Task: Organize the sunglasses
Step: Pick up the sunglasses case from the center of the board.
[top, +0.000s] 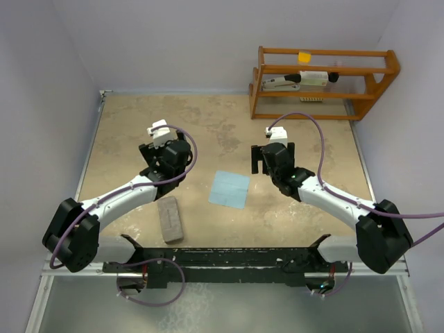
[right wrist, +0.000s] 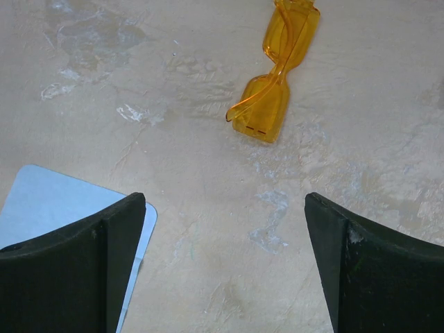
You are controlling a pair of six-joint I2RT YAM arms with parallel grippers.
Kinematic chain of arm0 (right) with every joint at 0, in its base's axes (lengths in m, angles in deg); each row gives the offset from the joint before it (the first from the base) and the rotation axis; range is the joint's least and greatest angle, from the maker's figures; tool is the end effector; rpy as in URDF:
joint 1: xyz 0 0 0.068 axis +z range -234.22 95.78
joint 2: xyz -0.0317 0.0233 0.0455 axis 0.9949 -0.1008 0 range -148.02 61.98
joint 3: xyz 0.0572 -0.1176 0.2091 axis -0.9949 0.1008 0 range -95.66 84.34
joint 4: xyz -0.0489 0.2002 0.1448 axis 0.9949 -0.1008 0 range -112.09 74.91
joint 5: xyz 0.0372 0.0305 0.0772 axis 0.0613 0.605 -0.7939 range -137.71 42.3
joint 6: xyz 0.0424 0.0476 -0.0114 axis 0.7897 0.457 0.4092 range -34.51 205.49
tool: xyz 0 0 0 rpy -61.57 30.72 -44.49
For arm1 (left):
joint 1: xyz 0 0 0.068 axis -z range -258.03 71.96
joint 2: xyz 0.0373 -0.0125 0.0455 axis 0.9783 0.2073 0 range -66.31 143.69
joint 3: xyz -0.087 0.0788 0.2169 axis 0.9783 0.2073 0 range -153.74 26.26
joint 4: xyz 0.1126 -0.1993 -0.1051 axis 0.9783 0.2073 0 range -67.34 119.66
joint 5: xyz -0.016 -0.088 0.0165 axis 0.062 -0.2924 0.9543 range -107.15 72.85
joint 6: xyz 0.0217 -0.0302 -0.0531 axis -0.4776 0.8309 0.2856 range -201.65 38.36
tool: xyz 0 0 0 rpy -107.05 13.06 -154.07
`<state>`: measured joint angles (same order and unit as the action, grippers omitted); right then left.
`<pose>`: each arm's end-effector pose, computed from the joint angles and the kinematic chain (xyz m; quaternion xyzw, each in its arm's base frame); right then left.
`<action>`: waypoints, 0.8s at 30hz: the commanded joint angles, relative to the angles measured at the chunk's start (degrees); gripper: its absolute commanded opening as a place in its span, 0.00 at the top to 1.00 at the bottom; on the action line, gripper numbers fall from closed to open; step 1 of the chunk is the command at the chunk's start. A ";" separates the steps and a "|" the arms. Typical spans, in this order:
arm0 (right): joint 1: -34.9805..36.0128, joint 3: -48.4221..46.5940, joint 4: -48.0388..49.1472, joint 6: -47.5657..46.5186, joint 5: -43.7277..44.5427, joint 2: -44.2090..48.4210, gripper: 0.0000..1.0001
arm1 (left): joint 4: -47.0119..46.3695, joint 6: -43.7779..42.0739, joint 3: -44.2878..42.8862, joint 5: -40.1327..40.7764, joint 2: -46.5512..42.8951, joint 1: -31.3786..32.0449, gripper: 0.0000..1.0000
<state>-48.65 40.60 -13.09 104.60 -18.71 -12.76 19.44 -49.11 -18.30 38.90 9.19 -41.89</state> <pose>0.2528 0.1507 0.2153 0.0064 0.8438 0.0340 0.5355 0.2537 -0.1332 0.2260 -0.2191 0.7628 0.0746 0.6038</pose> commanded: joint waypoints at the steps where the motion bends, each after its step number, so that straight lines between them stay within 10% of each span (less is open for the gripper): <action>1: -0.20 -0.50 -0.24 0.75 1.38 0.54 0.01 | 0.48 1.57 -2.37 2.50 -1.01 0.33 0.00; 24: 1.57 -4.24 -5.73 -3.00 -12.35 0.10 0.10 | -6.71 4.65 7.55 6.48 -6.98 -0.43 0.01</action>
<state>-48.58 40.38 -16.28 103.40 -23.50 -12.76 16.27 -44.78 -12.16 45.98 6.15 -41.92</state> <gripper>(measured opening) 0.925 0.994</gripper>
